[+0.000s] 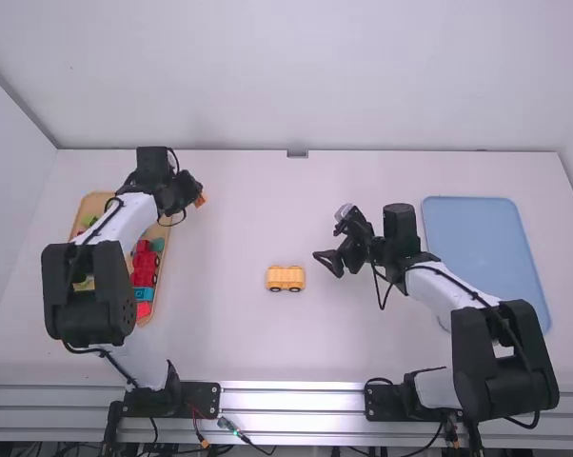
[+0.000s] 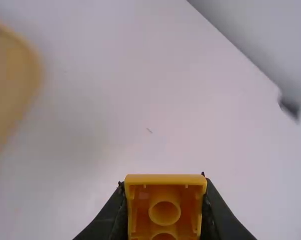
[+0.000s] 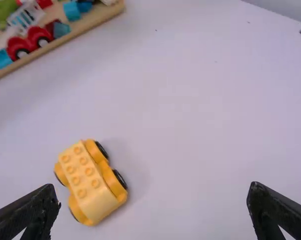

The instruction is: Assemble lego blocks to make yellow taxi

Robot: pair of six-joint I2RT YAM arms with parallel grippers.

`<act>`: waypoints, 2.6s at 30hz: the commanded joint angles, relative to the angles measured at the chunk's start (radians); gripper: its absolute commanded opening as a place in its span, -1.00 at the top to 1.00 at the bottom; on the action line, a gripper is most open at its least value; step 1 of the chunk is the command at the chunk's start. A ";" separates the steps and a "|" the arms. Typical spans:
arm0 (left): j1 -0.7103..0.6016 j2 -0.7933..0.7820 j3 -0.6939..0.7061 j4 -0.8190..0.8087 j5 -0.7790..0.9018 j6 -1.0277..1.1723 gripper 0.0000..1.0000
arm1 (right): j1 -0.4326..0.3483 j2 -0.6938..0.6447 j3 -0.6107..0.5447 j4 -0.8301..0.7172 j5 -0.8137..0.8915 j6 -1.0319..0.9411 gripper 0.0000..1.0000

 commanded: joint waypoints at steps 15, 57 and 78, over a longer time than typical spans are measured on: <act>-0.188 -0.055 -0.161 0.215 0.718 0.498 0.97 | 0.001 0.235 -0.002 0.372 -0.605 0.154 -0.98; -0.333 -0.079 -0.450 1.057 1.041 0.073 0.97 | 0.039 0.330 0.020 0.792 -0.605 0.641 -0.52; -0.343 -0.079 -0.506 1.162 0.951 0.037 0.97 | 0.054 0.330 0.020 0.797 -0.612 0.626 -0.34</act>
